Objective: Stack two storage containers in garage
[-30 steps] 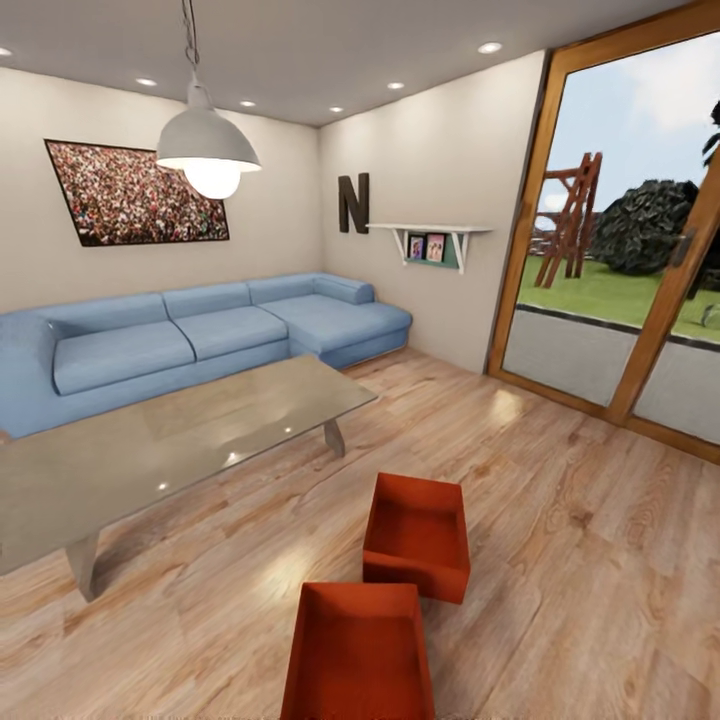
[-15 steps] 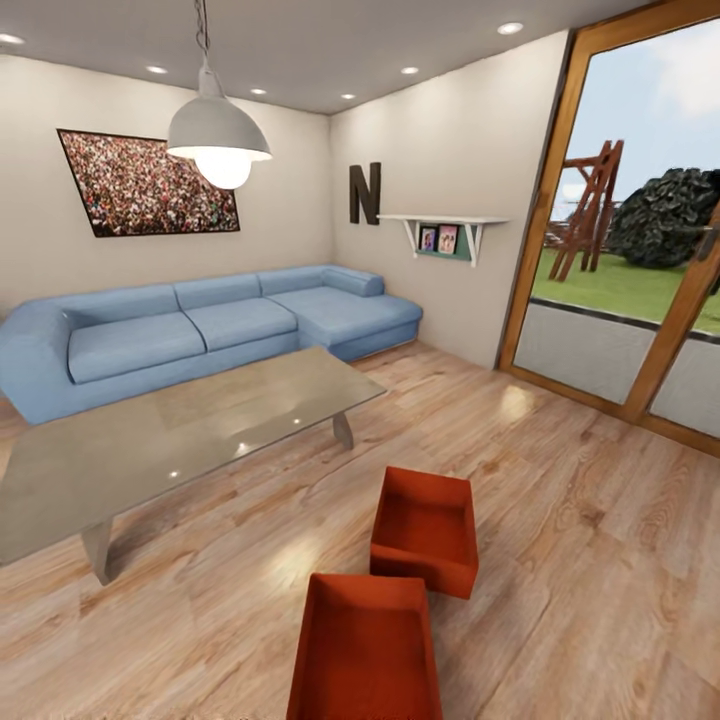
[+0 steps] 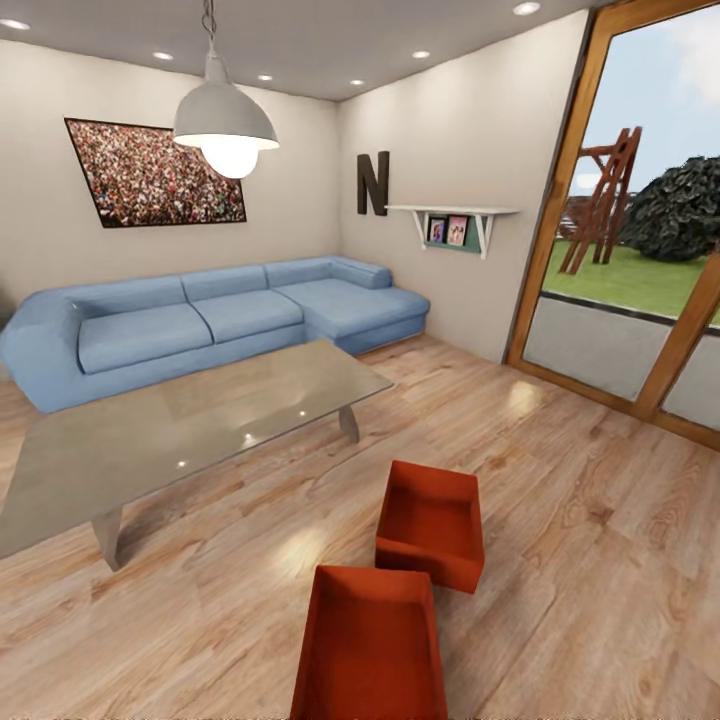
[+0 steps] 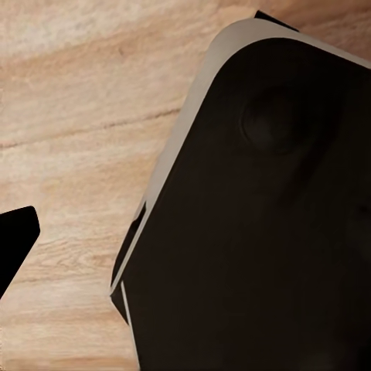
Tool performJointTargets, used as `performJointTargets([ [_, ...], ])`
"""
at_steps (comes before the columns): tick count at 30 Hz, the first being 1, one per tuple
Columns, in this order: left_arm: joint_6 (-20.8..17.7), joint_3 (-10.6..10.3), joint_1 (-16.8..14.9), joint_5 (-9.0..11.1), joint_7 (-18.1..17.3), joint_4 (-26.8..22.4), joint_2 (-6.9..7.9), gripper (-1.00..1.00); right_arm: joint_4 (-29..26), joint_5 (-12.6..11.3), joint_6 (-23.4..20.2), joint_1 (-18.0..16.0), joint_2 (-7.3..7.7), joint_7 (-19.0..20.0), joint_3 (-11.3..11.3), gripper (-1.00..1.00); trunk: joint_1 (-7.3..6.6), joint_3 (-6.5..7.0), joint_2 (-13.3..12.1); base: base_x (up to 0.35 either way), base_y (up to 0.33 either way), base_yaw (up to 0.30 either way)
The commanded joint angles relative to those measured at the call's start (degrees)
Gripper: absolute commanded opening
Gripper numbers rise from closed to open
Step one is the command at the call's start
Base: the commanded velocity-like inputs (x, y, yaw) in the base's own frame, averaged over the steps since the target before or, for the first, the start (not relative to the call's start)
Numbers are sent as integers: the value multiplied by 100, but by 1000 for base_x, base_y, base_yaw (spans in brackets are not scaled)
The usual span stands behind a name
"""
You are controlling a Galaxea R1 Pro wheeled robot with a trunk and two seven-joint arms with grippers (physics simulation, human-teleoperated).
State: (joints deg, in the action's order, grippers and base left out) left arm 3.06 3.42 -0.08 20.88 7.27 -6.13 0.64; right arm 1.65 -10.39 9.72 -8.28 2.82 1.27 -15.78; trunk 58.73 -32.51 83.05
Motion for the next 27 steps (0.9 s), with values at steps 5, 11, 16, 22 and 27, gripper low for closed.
performJointTargets([
  [5,11,32,-1,-5,3,-3,-2,100,19,-74,38,-7,-1,19,-46,100,0,-51,3,0,0,-30],
  [11,11,28,-1,-5,5,-4,-2,100,18,-102,45,-7,-1,30,-19,100,0,-100,3,0,0,-167],
  [16,11,34,-1,-5,6,-3,-2,100,20,-103,39,-7,-1,24,-13,100,0,-138,3,0,0,-196],
  [22,11,29,-1,-5,5,-3,-2,100,18,-98,30,-7,-1,18,-13,100,0,-182,3,0,0,-173],
  [27,11,28,-1,-5,6,-3,-2,100,17,-89,22,-7,-1,14,-13,100,0,-220,3,0,0,-62],
])
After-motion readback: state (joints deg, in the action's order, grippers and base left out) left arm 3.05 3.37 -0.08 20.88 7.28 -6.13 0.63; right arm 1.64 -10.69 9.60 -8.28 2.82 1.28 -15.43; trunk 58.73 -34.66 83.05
